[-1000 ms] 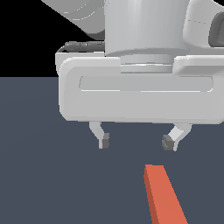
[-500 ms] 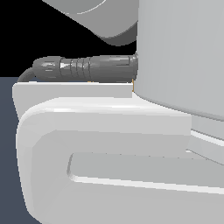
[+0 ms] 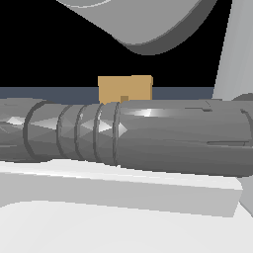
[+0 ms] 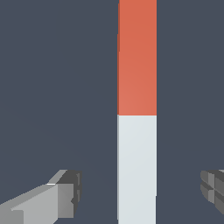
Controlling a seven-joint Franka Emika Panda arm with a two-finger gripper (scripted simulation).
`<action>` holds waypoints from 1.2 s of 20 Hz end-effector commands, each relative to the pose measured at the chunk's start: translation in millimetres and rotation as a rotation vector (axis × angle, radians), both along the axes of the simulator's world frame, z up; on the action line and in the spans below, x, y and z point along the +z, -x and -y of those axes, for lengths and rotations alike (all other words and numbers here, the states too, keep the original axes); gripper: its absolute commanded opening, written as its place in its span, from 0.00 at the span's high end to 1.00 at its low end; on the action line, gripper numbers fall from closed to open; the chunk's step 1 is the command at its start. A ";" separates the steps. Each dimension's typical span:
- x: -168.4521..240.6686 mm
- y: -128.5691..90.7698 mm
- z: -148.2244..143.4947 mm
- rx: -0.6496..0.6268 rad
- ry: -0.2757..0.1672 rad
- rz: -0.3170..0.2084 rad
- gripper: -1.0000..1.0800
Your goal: Insert the peg into the horizontal hole in a box.
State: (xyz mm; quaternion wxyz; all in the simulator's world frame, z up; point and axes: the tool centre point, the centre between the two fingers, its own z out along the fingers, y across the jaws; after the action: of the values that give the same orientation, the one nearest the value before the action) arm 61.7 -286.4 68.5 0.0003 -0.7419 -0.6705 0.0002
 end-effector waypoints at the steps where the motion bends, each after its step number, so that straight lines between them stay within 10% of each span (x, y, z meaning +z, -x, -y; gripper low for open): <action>1: -0.7 -1.2 2.8 0.000 0.000 0.001 0.04; 22: -51.7 -2.6 6.6 -0.002 0.000 0.001 0.04; 23: -51.7 -2.6 6.6 -0.002 0.000 0.001 1.00; 24: -51.7 -2.6 6.6 -0.002 0.000 0.001 1.00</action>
State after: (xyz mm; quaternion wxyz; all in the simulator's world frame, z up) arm 63.8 -292.8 16.5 0.0006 -0.7428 -0.6696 0.0002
